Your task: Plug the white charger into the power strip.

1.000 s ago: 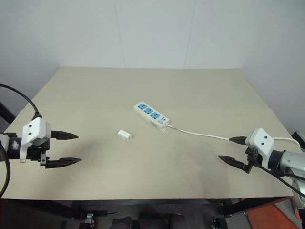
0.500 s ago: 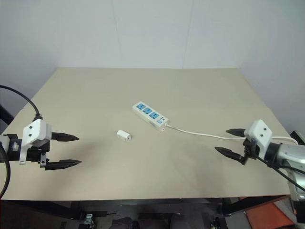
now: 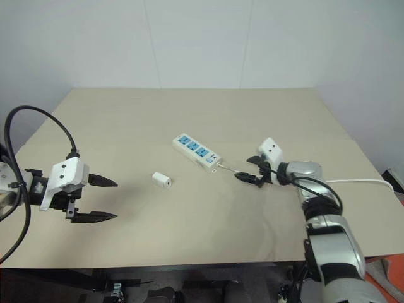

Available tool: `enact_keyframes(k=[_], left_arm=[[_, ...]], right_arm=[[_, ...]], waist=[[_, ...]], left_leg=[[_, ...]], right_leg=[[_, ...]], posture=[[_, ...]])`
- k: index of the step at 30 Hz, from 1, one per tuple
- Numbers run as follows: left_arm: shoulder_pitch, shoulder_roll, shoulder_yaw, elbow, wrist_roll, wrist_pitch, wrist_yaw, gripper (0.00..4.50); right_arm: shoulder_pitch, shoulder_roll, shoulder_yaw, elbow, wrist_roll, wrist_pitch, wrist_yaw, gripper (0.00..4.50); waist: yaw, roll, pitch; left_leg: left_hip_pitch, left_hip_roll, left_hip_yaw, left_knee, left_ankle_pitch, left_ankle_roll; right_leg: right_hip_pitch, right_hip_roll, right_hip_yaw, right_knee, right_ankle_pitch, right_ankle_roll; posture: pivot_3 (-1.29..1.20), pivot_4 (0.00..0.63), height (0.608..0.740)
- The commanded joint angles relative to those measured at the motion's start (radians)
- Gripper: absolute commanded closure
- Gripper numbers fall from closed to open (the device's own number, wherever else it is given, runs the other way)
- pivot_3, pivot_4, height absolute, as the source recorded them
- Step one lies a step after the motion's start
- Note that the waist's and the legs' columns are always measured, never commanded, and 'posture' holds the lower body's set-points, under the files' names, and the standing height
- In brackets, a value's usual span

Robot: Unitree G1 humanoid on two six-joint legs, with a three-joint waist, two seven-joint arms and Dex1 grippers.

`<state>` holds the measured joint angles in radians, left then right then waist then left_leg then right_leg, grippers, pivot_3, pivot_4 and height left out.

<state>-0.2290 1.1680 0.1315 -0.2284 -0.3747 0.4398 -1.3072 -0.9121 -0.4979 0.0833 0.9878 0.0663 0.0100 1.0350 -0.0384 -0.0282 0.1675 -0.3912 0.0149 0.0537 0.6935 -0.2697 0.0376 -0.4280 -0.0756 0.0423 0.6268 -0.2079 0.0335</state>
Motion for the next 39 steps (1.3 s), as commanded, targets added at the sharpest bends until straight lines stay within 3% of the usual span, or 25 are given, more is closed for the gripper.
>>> enact_keyframes(k=[1, 4, 14, 16, 21, 25, 31, 39], left_arm=[[0.015, 0.009, 0.026, -0.034, 0.003, -0.008, 0.015, 0.01], [0.047, 0.016, 0.054, -0.04, 0.008, -0.011, 0.023, 0.0], [0.073, 0.012, 0.054, -0.034, 0.02, -0.024, 0.026, 0.0], [0.061, 0.009, 0.043, -0.025, 0.026, -0.03, 0.027, 0.0], [0.035, 0.016, 0.028, -0.012, 0.032, -0.041, 0.022, 0.0], [0.041, 0.02, 0.034, -0.015, 0.032, -0.041, 0.015, 0.0], [0.001, 0.009, -0.02, 0.016, 0.046, -0.052, -0.006, 0.0], [-0.092, -0.005, -0.085, 0.076, 0.072, -0.075, -0.023, 0.0]], right_arm=[[-0.059, 0.022, 0.002, 0.088, -0.033, -0.033, -0.02, 0.0], [-0.079, 0.044, 0.003, 0.132, -0.051, -0.051, -0.031, 0.59], [-0.072, 0.067, -0.006, 0.131, -0.058, -0.118, -0.015, 4.11], [-0.063, 0.068, -0.013, 0.109, -0.05, -0.127, -0.01, 4.46], [0.068, 0.005, -0.049, -0.134, 0.013, -0.108, 0.073, 4.46], [0.32, -0.11, -0.098, -0.509, 0.114, -0.002, 0.164, 4.46], [0.562, -0.146, -0.097, -0.707, 0.089, 0.059, 0.061, 4.46], [0.617, -0.1, -0.127, -0.826, 0.145, 0.14, -0.046, 1.74]], waist=[[-0.003, 0.0, 0.0], [-0.007, 0.0, 0.0], [-0.01, 0.0, 0.0], [-0.011, 0.0, 0.0], [-0.007, 0.0, 0.0], [0.012, 0.001, 0.001], [0.015, 0.0, 0.001], [0.01, 0.0, 0.001]], left_leg=[[0.0, 0.0, 0.0, 0.0, 0.0, 0.0], [0.001, 0.0, -0.002, 0.0, 0.0, 0.0], [0.002, 0.001, -0.005, 0.0, 0.0, -0.001], [0.002, 0.001, -0.005, 0.0, 0.0, -0.001], [0.002, 0.001, -0.006, -0.001, 0.0, -0.001], [-0.001, 0.0, -0.008, -0.001, 0.0, 0.0], [0.004, 0.0, -0.006, 0.0, 0.0, 0.0], [0.007, 0.001, 0.001, 0.0, 0.001, -0.002]], right_leg=[[0.0, 0.0, 0.0, 0.0, 0.0, 0.0], [0.0, 0.0, 0.001, 0.001, 0.0, 0.0], [0.001, 0.0, 0.001, 0.002, 0.0, 0.0], [0.0, 0.0, 0.001, 0.002, 0.0, 0.0], [0.0, 0.0, 0.001, 0.002, 0.0, 0.0], [0.0, -0.001, -0.001, 0.002, 0.0, 0.0], [0.003, 0.001, 0.0, 0.001, 0.0, 0.0], [0.004, 0.003, 0.001, 0.002, -0.001, -0.001]], posture=[[0.0, 0.15, 0.74], [0.0, 0.15, 0.74], [0.0, 0.15, 0.74], [0.0, 0.15, 0.74], [0.0, 0.15, 0.74], [0.0, 0.15, 0.74], [0.0, 0.15, 0.74], [0.0, 0.15, 0.74]])
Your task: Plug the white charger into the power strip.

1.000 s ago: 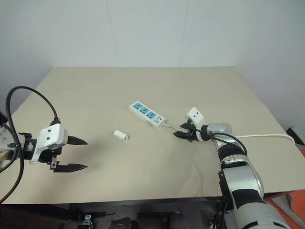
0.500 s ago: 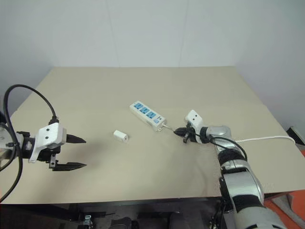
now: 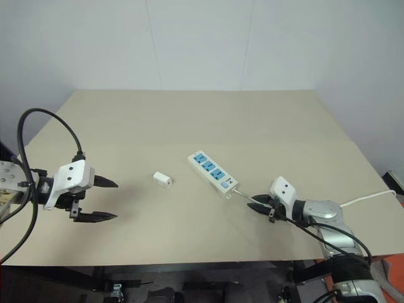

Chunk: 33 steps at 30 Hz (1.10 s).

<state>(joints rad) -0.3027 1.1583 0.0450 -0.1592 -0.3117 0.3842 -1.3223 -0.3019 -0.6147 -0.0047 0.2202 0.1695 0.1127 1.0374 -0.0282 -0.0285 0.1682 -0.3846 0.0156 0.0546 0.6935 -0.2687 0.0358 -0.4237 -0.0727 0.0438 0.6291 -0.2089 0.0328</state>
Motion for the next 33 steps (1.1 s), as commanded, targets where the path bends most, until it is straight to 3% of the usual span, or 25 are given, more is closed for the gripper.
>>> enact_keyframes(k=[1, 5, 6, 15, 33], left_arm=[[-0.018, 0.005, 0.001, 0.008, 0.009, -0.021, -0.009, 0.0], [-0.014, 0.006, 0.001, 0.009, 0.009, -0.027, -0.011, 0.0], [-0.012, 0.006, 0.002, 0.008, 0.008, -0.026, -0.011, 0.0], [-0.003, 0.0, 0.005, -0.005, 0.007, -0.019, 0.003, 0.0], [0.023, -0.004, 0.019, -0.015, 0.017, -0.035, 0.017, 0.0]], right_arm=[[0.013, 0.028, -0.052, -0.073, 0.055, 0.034, -0.066, 1.42], [0.043, 0.07, -0.088, -0.162, 0.097, 0.044, -0.135, 0.07], [0.051, 0.079, -0.092, -0.189, 0.111, 0.057, -0.148, 0.03], [0.056, 0.184, -0.114, -0.28, 0.163, 0.09, -0.296, 0.03], [0.015, 0.248, 0.008, -0.175, 0.104, 0.081, -0.305, 0.03]], waist=[[0.0, 0.0, 0.0], [0.006, 0.0, 0.0], [0.008, 0.0, 0.0], [0.01, 0.0, 0.0], [0.01, 0.0, 0.0]], left_leg=[[-0.001, 0.0, 0.0, 0.0, 0.0, 0.0], [-0.005, 0.0, -0.001, 0.0, 0.0, 0.0], [-0.005, 0.0, -0.001, 0.0, 0.0, 0.0], [-0.005, 0.0, -0.001, 0.0, 0.0, 0.0], [-0.005, 0.0, -0.001, 0.0, 0.0, 0.0]], right_leg=[[-0.001, 0.0, 0.0, 0.0, 0.0, 0.0], [-0.004, -0.001, 0.0, 0.0, 0.0, 0.0], [-0.005, -0.001, 0.0, 0.0, 0.0, 0.0], [-0.004, -0.001, -0.001, 0.0, 0.0, 0.0], [-0.004, -0.001, -0.001, 0.0, 0.0, 0.0]], posture=[[0.0, 0.15, 0.74], [0.0, 0.15, 0.74], [0.0, 0.15, 0.74], [0.0, 0.15, 0.74], [0.0, 0.15, 0.74]])
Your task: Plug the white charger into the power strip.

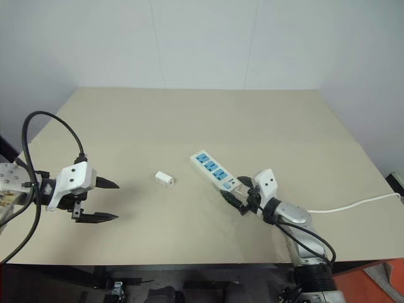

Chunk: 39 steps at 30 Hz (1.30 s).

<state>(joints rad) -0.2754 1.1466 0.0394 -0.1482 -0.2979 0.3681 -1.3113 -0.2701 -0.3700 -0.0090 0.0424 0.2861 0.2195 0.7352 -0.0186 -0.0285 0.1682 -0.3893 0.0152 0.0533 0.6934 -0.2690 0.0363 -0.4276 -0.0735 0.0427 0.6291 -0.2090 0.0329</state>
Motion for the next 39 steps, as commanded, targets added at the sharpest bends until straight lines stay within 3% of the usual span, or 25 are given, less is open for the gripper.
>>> enact_keyframes(k=[1, 18, 23, 25, 28, 30, 33, 37, 39], left_arm=[[-0.003, 0.009, 0.024, -0.027, 0.005, -0.021, 0.007, 0.0], [-0.037, -0.002, 0.007, -0.019, 0.016, -0.035, 0.017, 0.0], [-0.037, -0.006, 0.007, -0.022, 0.018, -0.031, 0.016, 0.0], [-0.04, -0.014, 0.012, -0.022, 0.019, -0.062, 0.014, 0.0], [-0.175, -0.058, -0.001, -0.046, -0.047, 0.017, 0.01, 0.0], [-0.272, -0.078, -0.054, -0.027, -0.017, 0.029, 0.005, 0.0], [-0.454, -0.117, -0.214, 0.062, 0.118, -0.021, -0.054, 0.0], [-0.744, -0.239, -0.447, 0.231, 0.299, -0.083, -0.184, 0.0], [-0.812, -0.274, -0.509, 0.291, 0.355, -0.118, -0.229, 0.0]], right_arm=[[-0.018, 0.006, 0.019, 0.014, -0.025, -0.032, -0.008, 0.03], [-0.031, 0.089, 0.022, 0.13, -0.055, -0.096, -0.079, 0.03], [-0.031, 0.086, 0.036, 0.144, -0.075, -0.106, -0.078, 1.09], [-0.031, 0.083, 0.039, 0.146, -0.076, -0.11, -0.071, 1.08], [-0.031, 0.076, 0.04, 0.149, -0.078, -0.116, -0.064, 1.08], [-0.034, 0.068, 0.044, 0.156, -0.082, -0.121, -0.056, 1.08], [-0.041, 0.061, 0.048, 0.171, -0.084, -0.124, -0.04, 1.08], [-0.056, 0.058, 0.053, 0.188, -0.09, -0.125, -0.036, 1.08], [-0.061, 0.06, 0.053, 0.192, -0.089, -0.123, -0.036, 1.08]], waist=[[0.0, 0.0, 0.0], [-0.003, 0.0, 0.0], [-0.003, 0.0, 0.0], [-0.003, -0.001, 0.0], [0.0, -0.003, -0.001], [0.004, -0.005, -0.001], [0.002, -0.005, -0.001], [0.003, -0.005, -0.001], [-0.003, -0.005, -0.001]], left_leg=[[0.0, 0.0, 0.0, 0.0, 0.0, 0.0], [0.001, 0.0, 0.0, 0.0, 0.0, 0.0], [0.001, 0.0, -0.001, 0.0, 0.0, 0.0], [0.001, 0.0, -0.001, 0.0, 0.0, 0.0], [0.002, 0.0, -0.001, 0.0, 0.0, 0.0], [0.002, 0.0, -0.001, 0.001, 0.0, 0.0], [0.003, -0.001, -0.001, 0.001, 0.0, 0.0], [0.002, -0.001, 0.0, 0.001, 0.0, 0.0], [0.002, -0.001, 0.0, 0.002, 0.0, 0.0]], right_leg=[[0.0, 0.0, 0.0, 0.0, 0.0, 0.0], [0.001, 0.0, 0.0, 0.0, 0.0, 0.0], [0.001, 0.0, 0.0, 0.0, 0.0, 0.0], [0.001, 0.0, 0.0, 0.0, 0.0, 0.0], [0.002, 0.0, 0.0, 0.0, 0.0, 0.0], [0.003, 0.001, -0.002, 0.0, 0.0, 0.0], [0.004, 0.001, -0.001, 0.0, 0.0, 0.0], [0.005, 0.003, -0.001, 0.0, 0.0, 0.0], [0.004, 0.003, 0.0, -0.001, 0.0, 0.0]], posture=[[0.0, 0.15, 0.74], [0.0, 0.15, 0.74], [0.0, 0.15, 0.74], [0.0, 0.15, 0.74], [0.0, 0.15, 0.74], [0.0, 0.15, 0.74], [0.0, 0.15, 0.74], [0.0, 0.15, 0.74], [0.0, 0.15, 0.74]])
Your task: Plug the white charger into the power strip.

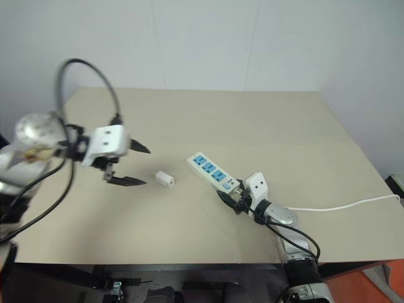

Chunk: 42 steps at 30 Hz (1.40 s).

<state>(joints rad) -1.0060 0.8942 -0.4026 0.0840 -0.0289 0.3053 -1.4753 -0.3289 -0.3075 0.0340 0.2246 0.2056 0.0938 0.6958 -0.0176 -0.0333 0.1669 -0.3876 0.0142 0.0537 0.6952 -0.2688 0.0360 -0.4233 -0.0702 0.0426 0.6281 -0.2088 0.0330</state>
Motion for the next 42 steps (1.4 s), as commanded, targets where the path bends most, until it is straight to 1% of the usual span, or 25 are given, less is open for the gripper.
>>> enact_keyframes(k=[1, 4, 6, 9, 10, 14, 18, 23, 27, 32, 42], left_arm=[[-0.124, -0.063, -0.114, 0.094, 0.111, -0.075, -0.099, 0.0], [-0.234, -0.189, -0.241, 0.231, 0.171, -0.152, -0.139, 0.0], [-0.291, -0.262, -0.293, 0.342, 0.204, -0.206, -0.139, 0.0], [-0.367, -0.355, -0.36, 0.511, 0.202, -0.289, -0.139, 0.0], [-0.382, -0.374, -0.371, 0.553, 0.2, -0.306, -0.139, 0.0], [-0.454, -0.44, -0.469, 0.761, 0.274, -0.462, -0.139, 0.0], [-0.489, -0.493, -0.517, 0.895, 0.335, -0.571, -0.139, 0.0], [-0.485, -0.542, -0.495, 0.98, 0.42, -0.602, -0.131, 0.0], [-0.469, -0.559, -0.485, 1.007, 0.478, -0.6, -0.12, 0.0], [-0.459, -0.581, -0.498, 1.043, 0.566, -0.599, -0.066, 0.0], [-0.443, -0.627, -0.486, 1.071, 0.651, -0.624, -0.02, 0.0]], right_arm=[[-0.001, 0.0, 0.007, 0.007, -0.006, 0.007, 0.0, 1.08], [0.009, 0.004, 0.007, -0.007, -0.002, 0.019, -0.007, 1.08], [0.018, 0.003, 0.012, -0.015, -0.005, 0.024, -0.005, 1.08], [0.028, 0.0, 0.015, -0.03, -0.005, 0.031, -0.004, 1.08], [0.028, 0.001, 0.016, -0.03, -0.006, 0.032, -0.006, 1.08], [0.03, 0.007, 0.012, -0.034, -0.005, 0.036, -0.023, 1.08], [0.04, 0.014, 0.018, -0.042, -0.008, 0.038, -0.033, 1.08], [0.045, 0.017, 0.024, -0.05, -0.013, 0.038, -0.039, 1.08], [0.04, 0.016, 0.022, -0.046, -0.014, 0.041, -0.043, 1.08], [0.044, 0.015, 0.026, -0.046, -0.018, 0.041, -0.044, 1.08], [0.045, 0.009, 0.031, -0.045, -0.023, 0.045, -0.049, 1.08]], waist=[[-0.007, 0.0, 0.0], [-0.004, 0.0, 0.0], [-0.002, 0.0, 0.0], [-0.003, 0.0, 0.0], [-0.004, 0.0, 0.0], [-0.005, 0.0, 0.0], [-0.002, -0.001, 0.0], [-0.001, -0.001, 0.001], [-0.003, -0.001, 0.001], [-0.002, -0.001, 0.001], [-0.003, -0.001, 0.001]], left_leg=[[0.0, 0.0, 0.0, 0.0, 0.0, 0.0], [-0.001, 0.001, -0.001, 0.0, 0.0, 0.0], [-0.002, 0.001, -0.001, 0.0, 0.0, 0.0], [-0.002, 0.001, -0.001, 0.0, 0.0, 0.0], [-0.002, 0.001, -0.001, 0.0, 0.0, 0.0], [-0.004, 0.001, -0.002, 0.0, 0.0, 0.001], [-0.004, 0.0, -0.002, 0.001, 0.0, 0.001], [-0.005, 0.0, -0.003, 0.001, -0.001, 0.001], [-0.005, 0.0, -0.003, 0.001, -0.001, 0.001], [-0.005, 0.0, -0.009, 0.001, -0.001, 0.001], [-0.005, 0.0, -0.011, 0.001, -0.001, 0.001]], right_leg=[[-0.001, 0.0, 0.001, 0.0, 0.0, 0.0], [-0.001, 0.001, 0.001, -0.001, 0.0, 0.0], [-0.001, 0.001, 0.001, 0.0, 0.0, 0.0], [-0.002, 0.001, 0.002, 0.0, 0.0, 0.0], [-0.002, 0.001, 0.002, -0.001, 0.0, 0.0], [-0.004, 0.001, 0.002, -0.001, 0.0, 0.0], [-0.003, 0.0, 0.002, -0.001, 0.0, 0.001], [-0.004, 0.001, 0.002, -0.002, 0.0, 0.001], [-0.004, 0.001, 0.002, -0.001, 0.0, 0.001], [-0.004, 0.001, 0.001, -0.001, 0.0, 0.001], [-0.004, 0.001, 0.001, -0.001, 0.0, 0.001]], posture=[[0.0, 0.15, 0.74], [0.0, 0.15, 0.74], [0.0, 0.15, 0.74], [0.0, 0.15, 0.74], [0.0, 0.15, 0.74], [0.0, 0.15, 0.74], [0.0, 0.15, 0.74], [0.0, 0.15, 0.74], [0.0, 0.15, 0.74], [0.0, 0.15, 0.74], [0.0, 0.15, 0.74]])
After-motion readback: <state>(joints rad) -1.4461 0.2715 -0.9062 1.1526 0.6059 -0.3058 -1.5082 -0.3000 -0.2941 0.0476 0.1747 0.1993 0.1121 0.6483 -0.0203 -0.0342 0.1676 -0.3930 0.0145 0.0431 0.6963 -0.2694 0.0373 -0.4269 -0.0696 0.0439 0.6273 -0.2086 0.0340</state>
